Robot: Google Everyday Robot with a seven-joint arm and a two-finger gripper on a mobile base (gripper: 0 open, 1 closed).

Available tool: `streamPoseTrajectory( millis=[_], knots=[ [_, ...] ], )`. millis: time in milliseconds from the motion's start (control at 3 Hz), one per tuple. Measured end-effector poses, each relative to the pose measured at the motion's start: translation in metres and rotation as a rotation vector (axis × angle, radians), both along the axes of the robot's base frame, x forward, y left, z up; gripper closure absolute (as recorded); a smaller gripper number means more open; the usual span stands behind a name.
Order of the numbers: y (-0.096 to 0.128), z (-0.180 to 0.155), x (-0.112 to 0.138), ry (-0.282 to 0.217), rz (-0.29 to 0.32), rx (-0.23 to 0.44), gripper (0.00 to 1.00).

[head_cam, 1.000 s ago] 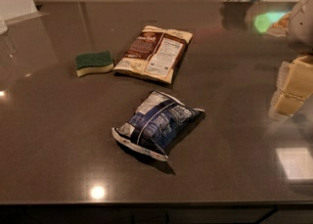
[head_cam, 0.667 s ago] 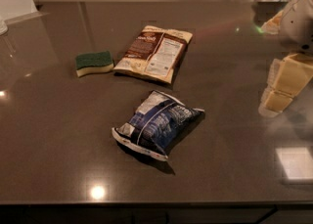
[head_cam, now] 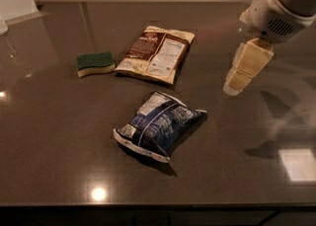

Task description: Move brown chip bag near blue chip bag

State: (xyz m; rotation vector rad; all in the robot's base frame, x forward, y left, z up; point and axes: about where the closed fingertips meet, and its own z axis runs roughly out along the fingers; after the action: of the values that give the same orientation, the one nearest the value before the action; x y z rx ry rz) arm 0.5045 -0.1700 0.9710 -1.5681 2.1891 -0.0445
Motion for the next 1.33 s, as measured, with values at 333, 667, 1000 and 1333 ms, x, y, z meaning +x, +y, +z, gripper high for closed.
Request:
streamPoseTrajectory(
  millis=[333,667,1000,1333],
  knots=[
    [0.018,-0.01,0.036,0.02,-0.055,0.056,0.0],
    [0.036,-0.021,0.07,0.057,-0.135,0.11,0.0],
    [0.051,-0.034,0.101,0.116,-0.236,0.154,0.0],
    [0.072,-0.049,0.119,0.174,-0.309,0.177,0.0]
  ],
)
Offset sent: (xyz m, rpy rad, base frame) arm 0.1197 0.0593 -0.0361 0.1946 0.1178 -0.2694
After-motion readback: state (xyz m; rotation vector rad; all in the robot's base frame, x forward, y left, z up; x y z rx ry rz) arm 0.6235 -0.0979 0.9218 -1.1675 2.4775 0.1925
